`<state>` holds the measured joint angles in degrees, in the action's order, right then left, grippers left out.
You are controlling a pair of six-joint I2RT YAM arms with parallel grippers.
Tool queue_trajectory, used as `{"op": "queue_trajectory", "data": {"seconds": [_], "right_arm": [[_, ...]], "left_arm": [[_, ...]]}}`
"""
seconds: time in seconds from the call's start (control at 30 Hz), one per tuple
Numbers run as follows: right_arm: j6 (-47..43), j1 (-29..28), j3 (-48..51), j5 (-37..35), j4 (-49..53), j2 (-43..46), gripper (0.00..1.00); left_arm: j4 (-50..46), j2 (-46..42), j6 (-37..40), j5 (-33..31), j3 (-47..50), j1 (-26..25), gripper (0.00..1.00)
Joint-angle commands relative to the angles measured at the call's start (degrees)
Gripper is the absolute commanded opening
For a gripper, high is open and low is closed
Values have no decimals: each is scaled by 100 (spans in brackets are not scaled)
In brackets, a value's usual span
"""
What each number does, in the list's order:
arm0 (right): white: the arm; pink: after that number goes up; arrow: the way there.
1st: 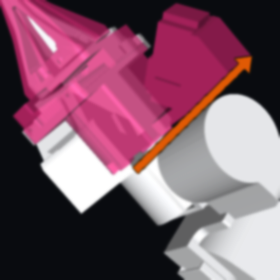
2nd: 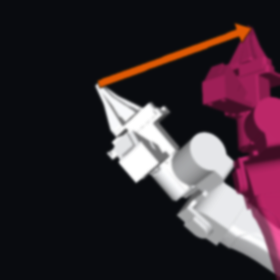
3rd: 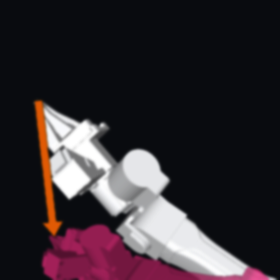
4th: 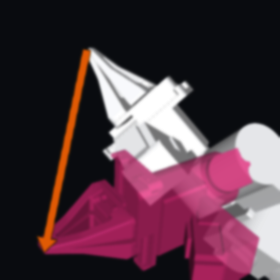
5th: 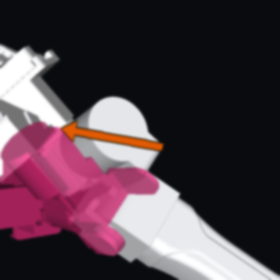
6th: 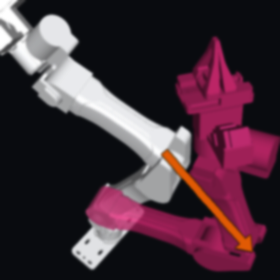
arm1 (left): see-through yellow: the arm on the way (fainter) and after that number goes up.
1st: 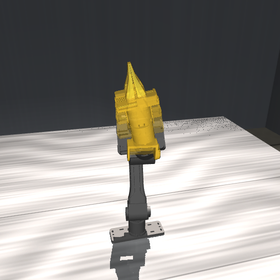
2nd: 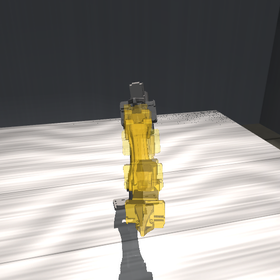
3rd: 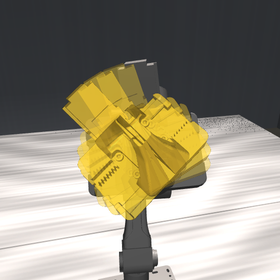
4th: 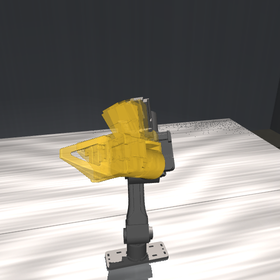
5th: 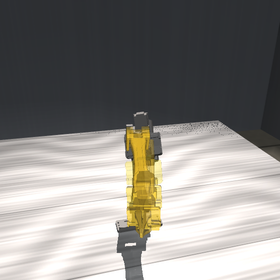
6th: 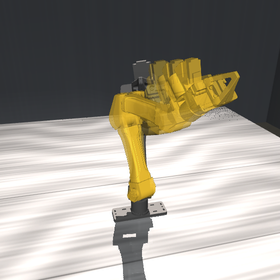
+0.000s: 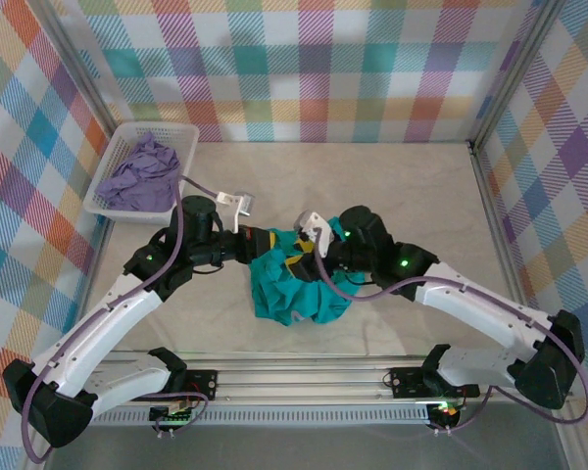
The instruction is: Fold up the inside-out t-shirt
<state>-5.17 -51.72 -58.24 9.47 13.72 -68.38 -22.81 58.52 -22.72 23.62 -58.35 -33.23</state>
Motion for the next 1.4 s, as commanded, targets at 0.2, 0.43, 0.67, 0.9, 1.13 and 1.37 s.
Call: {"op": "queue_trajectory", "data": {"seconds": [0.2,0.43,0.67,0.9,1.13,1.37], "right_arm": [[-868,-233,-102,-1489,-203,-271,44],[-1675,-347,225,-1734,-239,156,43],[-2711,-744,491,-2056,-511,106,54],[-2934,-932,282,-3274,-1278,-384,53],[-3023,-973,617,-3564,-1841,-134,20],[-1858,-306,372,-1080,-291,510,0]], "left_arm": [[-189,-114,115,235,-188,63,0],[-268,-66,104,244,-269,63,0],[-287,-10,55,328,-331,63,0],[-299,25,16,394,-324,63,0],[-362,64,35,317,-358,63,0],[-748,45,348,-124,-532,169,0]]}}
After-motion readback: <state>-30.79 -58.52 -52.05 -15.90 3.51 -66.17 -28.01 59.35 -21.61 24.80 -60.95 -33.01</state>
